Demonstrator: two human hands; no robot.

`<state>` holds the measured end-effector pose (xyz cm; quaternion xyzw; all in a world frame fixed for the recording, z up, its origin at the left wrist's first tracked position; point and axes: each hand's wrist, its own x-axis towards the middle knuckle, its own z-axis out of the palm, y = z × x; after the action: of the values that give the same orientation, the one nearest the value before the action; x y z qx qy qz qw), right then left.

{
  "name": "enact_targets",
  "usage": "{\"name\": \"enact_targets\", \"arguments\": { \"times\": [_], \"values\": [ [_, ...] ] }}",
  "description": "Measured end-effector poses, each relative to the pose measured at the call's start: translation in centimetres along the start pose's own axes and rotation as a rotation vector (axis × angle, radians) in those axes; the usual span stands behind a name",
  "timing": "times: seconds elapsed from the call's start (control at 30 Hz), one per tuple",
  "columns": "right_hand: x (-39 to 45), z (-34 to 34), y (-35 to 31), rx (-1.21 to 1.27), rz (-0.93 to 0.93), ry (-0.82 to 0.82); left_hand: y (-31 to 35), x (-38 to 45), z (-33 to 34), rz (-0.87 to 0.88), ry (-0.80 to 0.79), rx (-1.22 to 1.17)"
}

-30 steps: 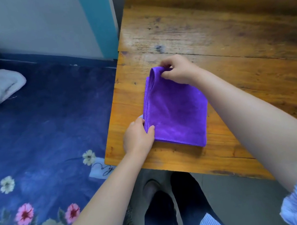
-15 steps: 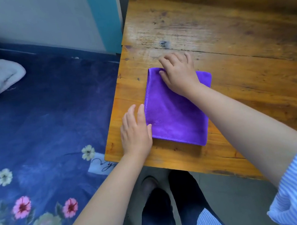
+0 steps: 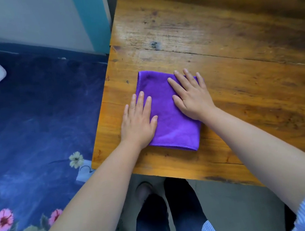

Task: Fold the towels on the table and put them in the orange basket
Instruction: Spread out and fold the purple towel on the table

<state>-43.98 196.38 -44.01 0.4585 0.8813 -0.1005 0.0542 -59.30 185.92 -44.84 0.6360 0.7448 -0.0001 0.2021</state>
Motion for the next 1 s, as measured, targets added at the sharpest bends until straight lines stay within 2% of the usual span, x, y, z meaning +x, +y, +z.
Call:
{"name": "enact_targets", "arguments": {
  "times": [0.07, 0.27, 0.37, 0.47, 0.57, 0.7, 0.77, 0.83, 0.9, 1.0],
  "values": [
    [0.1, 0.0, 0.6, 0.030, 0.024, 0.000, -0.3, -0.1, 0.1, -0.002, -0.004, -0.016],
    [-2.0, 0.5, 2.9, 0.295, 0.293, 0.004, -0.4, -0.1, 0.3, 0.000, 0.014, -0.038],
    [-4.6, 1.1, 3.8, 0.323, 0.323, 0.026, -0.4, -0.1, 0.4, 0.001, 0.029, -0.052],
    [-7.3, 1.1, 4.0, 0.318, 0.224, 0.095, -0.3, -0.2, 0.5, -0.006, 0.035, -0.020],
    [-8.1, 0.2, 4.3, 0.247, 0.038, 0.142, 0.1, -0.4, 0.2, -0.027, 0.045, 0.085],
    [-5.9, -1.9, 5.2, 0.107, -0.172, 0.124, 1.8, -1.5, -0.8, -0.105, 0.077, 0.204],
    [-5.0, -2.6, 4.9, 0.111, -0.242, 0.070, 2.7, -2.2, -1.4, -0.037, 0.201, 0.204],
    [-4.8, -3.2, 3.8, 0.134, -0.330, 0.044, 3.3, -2.9, -1.3, 0.119, 0.325, 0.145],
    [-6.0, -3.0, 2.5, 0.171, -0.408, 0.055, 3.5, -4.0, -1.2, 0.240, 0.318, 0.046],
    [-9.4, -2.2, 0.6, 0.142, -0.453, -0.007, 3.3, -5.7, -1.0, 0.218, 0.201, -0.063]
  ]
}}
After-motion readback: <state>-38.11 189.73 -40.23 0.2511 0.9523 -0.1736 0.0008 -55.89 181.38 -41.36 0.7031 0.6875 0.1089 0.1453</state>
